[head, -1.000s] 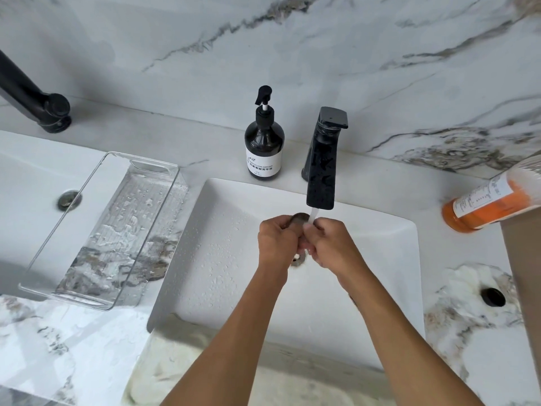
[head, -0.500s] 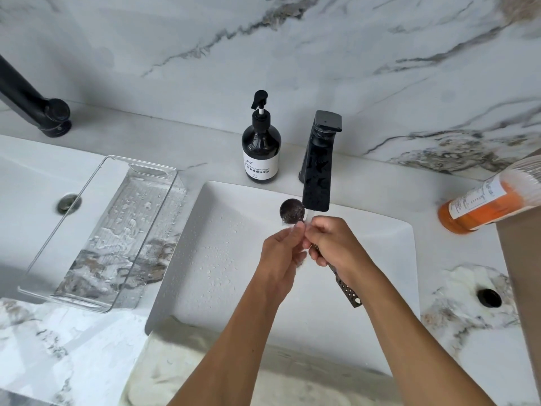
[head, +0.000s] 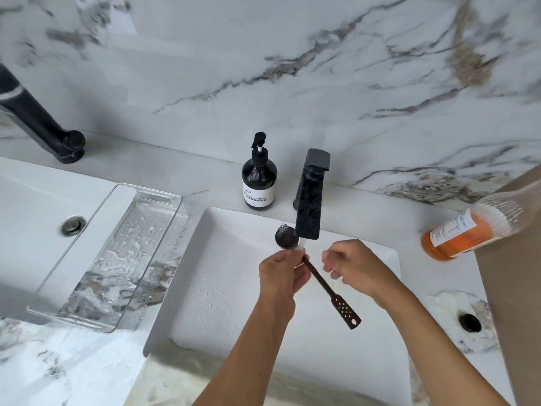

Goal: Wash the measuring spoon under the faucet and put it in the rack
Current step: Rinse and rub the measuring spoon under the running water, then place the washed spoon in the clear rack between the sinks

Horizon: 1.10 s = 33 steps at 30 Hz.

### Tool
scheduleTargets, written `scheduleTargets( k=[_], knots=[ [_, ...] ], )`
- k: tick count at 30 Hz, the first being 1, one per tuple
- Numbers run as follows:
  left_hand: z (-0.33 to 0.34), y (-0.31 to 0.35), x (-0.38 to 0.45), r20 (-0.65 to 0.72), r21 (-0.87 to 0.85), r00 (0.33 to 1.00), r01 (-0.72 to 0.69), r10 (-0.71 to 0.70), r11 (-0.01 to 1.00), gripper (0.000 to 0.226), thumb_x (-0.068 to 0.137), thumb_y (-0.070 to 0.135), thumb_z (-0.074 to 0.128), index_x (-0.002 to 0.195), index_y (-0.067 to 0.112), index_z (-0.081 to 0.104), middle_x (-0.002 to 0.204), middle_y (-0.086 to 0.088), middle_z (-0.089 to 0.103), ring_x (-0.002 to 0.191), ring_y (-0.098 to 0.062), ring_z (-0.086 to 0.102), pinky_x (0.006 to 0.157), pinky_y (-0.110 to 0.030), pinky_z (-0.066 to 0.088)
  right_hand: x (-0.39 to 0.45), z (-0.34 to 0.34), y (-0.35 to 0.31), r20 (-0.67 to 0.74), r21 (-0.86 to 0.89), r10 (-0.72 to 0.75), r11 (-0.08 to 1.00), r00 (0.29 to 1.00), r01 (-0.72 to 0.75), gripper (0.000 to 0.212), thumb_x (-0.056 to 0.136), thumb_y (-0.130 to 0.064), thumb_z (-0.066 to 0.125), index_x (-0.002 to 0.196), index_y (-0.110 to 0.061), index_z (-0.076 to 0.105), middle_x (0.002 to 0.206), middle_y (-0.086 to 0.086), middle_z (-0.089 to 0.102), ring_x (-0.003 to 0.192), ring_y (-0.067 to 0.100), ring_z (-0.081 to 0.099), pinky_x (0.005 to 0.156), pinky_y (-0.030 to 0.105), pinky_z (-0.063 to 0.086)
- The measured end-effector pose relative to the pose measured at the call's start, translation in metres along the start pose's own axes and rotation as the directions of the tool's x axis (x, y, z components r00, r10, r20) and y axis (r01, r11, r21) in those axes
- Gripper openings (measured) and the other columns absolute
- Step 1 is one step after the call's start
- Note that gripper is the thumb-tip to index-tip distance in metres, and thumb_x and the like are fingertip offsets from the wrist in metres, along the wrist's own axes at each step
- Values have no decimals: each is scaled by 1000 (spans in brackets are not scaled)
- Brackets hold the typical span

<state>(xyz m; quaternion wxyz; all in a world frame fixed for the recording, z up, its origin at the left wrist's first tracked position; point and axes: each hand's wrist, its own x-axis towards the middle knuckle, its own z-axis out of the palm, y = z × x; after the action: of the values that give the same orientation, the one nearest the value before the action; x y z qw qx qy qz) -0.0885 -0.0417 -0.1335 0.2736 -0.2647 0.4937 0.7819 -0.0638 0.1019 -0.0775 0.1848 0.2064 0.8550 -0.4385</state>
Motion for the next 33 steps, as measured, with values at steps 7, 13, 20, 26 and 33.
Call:
scheduleTargets(
  k=[7, 13, 20, 26, 33],
  knots=[
    [-12, 20, -20, -39, 149, 996, -75, 81, 986, 15, 94, 3, 61, 89, -9, 68, 74, -13, 63, 67, -26, 52, 64, -37, 46, 7, -39, -93, -233, 689, 73, 716, 970, 111, 33, 98, -32, 58, 80, -5, 63, 56, 2, 54, 42, 16, 47, 38, 23, 36],
    [-40, 37, -34, 20, 278, 982, -185, 187, 943, 23, 93, 6, 62, 85, -16, 65, 74, -10, 62, 59, -15, 61, 63, -27, 55, 4, -32, -115, -181, 794, 104, 602, 978, 83, 24, 97, -12, 59, 76, -2, 58, 62, 6, 48, 43, 13, 42, 36, 19, 30],
    [-74, 55, -48, 68, 282, 977, -212, 201, 936, 21, 94, 11, 63, 81, -2, 74, 70, -5, 64, 64, -16, 59, 65, -26, 54, 2, -29, -120, -143, 860, 195, 510, 970, 24, 20, 92, 0, 57, 73, 0, 57, 58, 7, 48, 37, 12, 40, 33, 19, 25],
    [-88, 76, -63, 113, 269, 972, -231, 208, 935, 20, 95, 11, 63, 84, -1, 74, 69, -4, 65, 61, -13, 59, 62, -23, 52, -3, 1, -108, -189, 843, 251, 537, 949, 26, 17, 90, 4, 55, 74, 1, 57, 61, 10, 49, 41, 14, 41, 34, 20, 25],
    [-87, 95, -77, 186, 300, 958, -269, 220, 915, 19, 94, 10, 63, 82, 0, 75, 68, -5, 65, 62, -14, 60, 64, -26, 53, -64, 44, -100, -193, 646, 143, 763, 971, 16, 11, 93, -12, 60, 83, -6, 61, 67, 7, 58, 44, 15, 45, 41, 23, 31]
  ],
)
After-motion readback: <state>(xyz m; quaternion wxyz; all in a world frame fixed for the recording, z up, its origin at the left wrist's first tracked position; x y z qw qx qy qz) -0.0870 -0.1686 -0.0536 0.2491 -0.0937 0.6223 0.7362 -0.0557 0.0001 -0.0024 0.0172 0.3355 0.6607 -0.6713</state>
